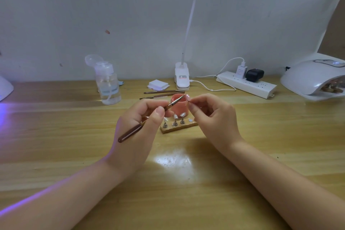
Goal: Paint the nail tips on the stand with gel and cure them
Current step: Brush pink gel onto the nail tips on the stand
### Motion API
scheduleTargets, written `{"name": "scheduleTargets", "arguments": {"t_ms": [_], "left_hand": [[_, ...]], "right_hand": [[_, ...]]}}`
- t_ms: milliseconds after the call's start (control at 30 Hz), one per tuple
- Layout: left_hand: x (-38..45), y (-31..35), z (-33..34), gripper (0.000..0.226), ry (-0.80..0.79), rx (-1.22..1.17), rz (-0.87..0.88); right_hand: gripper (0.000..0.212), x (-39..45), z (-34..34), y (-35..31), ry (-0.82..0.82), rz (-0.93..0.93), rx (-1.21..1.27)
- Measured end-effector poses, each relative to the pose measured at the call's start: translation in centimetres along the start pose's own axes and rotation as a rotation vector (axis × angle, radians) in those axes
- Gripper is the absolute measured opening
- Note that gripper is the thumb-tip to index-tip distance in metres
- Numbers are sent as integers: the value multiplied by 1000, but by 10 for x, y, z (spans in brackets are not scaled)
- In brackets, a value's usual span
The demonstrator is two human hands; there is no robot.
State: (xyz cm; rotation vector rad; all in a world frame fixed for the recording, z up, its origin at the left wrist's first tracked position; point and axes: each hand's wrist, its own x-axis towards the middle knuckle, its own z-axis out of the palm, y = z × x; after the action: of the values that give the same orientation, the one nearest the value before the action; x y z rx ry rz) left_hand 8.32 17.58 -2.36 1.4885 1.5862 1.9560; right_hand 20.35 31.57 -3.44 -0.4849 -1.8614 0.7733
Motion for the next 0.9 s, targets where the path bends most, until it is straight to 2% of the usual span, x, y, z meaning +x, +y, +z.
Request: {"name": "scheduleTargets", "arguments": {"t_ms": [167, 333, 467, 667, 900], "left_hand": [[-1, 1, -1, 16, -41, -54, 26], [0, 2, 0, 20, 21, -12, -4], [-1, 1, 0, 21, -34, 32, -12], [-4, 1, -4, 21, -46, 64, 57], [-2, 1, 0, 22, -56, 279, 144]], "right_hand": [[4, 0, 0, 0, -8, 12, -2], [5, 0, 1, 0, 3, 18, -7], [2, 0, 0, -1, 13, 10, -27], [1, 0, 0, -1, 16, 1, -38], [4, 1, -1, -2, 20, -16, -56]]}}
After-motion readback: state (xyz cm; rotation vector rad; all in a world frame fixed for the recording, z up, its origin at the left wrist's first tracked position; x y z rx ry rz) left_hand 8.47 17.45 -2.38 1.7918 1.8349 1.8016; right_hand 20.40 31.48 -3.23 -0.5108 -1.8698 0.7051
